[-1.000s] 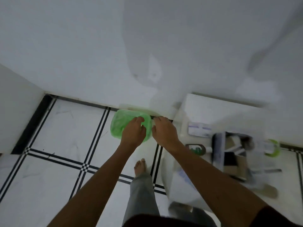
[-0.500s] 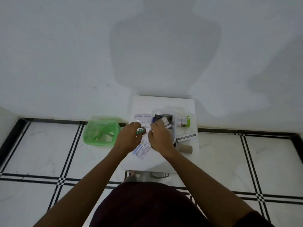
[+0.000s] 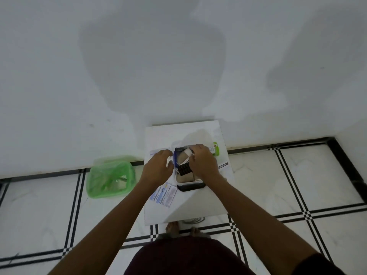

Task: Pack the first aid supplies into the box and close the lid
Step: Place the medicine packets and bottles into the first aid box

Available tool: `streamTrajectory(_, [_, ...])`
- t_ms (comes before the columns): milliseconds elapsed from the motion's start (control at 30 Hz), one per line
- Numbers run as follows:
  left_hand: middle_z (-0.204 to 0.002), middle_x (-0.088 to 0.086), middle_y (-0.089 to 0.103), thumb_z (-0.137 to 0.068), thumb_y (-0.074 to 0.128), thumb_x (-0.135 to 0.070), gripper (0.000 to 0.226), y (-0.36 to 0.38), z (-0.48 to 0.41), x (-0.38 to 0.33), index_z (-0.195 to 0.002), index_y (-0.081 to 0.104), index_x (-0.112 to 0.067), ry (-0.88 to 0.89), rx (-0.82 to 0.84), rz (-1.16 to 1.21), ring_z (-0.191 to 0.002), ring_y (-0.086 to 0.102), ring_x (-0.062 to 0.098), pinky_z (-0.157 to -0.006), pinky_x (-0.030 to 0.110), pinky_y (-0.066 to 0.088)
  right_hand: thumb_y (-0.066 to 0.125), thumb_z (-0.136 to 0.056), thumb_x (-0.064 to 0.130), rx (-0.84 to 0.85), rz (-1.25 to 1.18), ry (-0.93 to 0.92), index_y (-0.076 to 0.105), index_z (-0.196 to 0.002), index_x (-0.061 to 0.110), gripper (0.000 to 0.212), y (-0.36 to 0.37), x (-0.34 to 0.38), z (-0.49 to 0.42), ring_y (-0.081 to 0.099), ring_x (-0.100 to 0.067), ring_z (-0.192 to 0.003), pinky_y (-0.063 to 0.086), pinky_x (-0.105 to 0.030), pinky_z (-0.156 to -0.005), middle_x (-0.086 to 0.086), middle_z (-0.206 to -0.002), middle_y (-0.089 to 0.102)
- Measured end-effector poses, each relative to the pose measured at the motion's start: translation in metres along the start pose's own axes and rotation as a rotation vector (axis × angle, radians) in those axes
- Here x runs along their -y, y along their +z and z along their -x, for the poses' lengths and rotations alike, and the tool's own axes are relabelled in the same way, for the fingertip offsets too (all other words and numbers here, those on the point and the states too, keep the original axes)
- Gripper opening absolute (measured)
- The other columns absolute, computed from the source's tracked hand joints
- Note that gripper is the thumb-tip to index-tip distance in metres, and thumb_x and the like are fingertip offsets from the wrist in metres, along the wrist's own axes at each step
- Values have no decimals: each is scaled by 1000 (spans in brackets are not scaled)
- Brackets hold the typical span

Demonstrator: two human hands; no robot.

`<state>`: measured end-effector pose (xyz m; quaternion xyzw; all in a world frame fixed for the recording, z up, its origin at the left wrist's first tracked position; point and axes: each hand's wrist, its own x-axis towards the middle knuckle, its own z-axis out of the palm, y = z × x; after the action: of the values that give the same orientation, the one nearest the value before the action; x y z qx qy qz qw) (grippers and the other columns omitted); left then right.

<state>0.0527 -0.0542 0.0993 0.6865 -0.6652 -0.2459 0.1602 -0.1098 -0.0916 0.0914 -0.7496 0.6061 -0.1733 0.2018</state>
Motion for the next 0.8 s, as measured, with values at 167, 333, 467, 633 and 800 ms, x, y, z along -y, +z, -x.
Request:
streamTrajectory(167, [-130,6,57,-87,53,-16,37,11,-28,30,-124,54,-14,-28,120,-59,-118,52,25,-90,40,47,51,-86,5,47,47,104,57,-108,2,24,-2,-29,-28,52,-31,-104,47,-37,-79,-15,-112,60])
streamTrajectory(333, [-127,7,58,-86,54,-15,36,27,-48,36,-123,55,-14,2,147,-64,-118,52,26,-90,42,48,51,-81,-1,59,26,155,56,-111,-1,31,5,-57,-41,51,-33,-111,51,-42,-84,-19,-117,58])
streamTrajectory(467, [-124,6,58,-85,53,-14,36,47,-52,54,-121,54,-13,-159,149,-87,-115,51,26,-86,41,47,52,-75,-13,98,58,134,56,-110,-2,37,21,-80,-51,52,-33,-108,47,-36,-81,-18,-115,59])
streamTrajectory(633, [-104,3,60,-78,54,-6,30,72,-44,84,-105,62,-17,-221,227,-129,-97,58,26,-71,37,50,54,-63,-19,208,153,22,57,-110,-2,49,42,-109,-67,53,-35,-110,39,-40,-102,-19,-114,60])
streamTrajectory(800, [-113,15,60,-79,58,-3,37,88,-46,96,-115,54,-4,-239,226,-203,-100,56,33,-74,42,49,59,-65,-15,319,297,-72,52,-118,2,56,57,-123,-78,46,-34,-121,27,-46,-112,-17,-125,56])
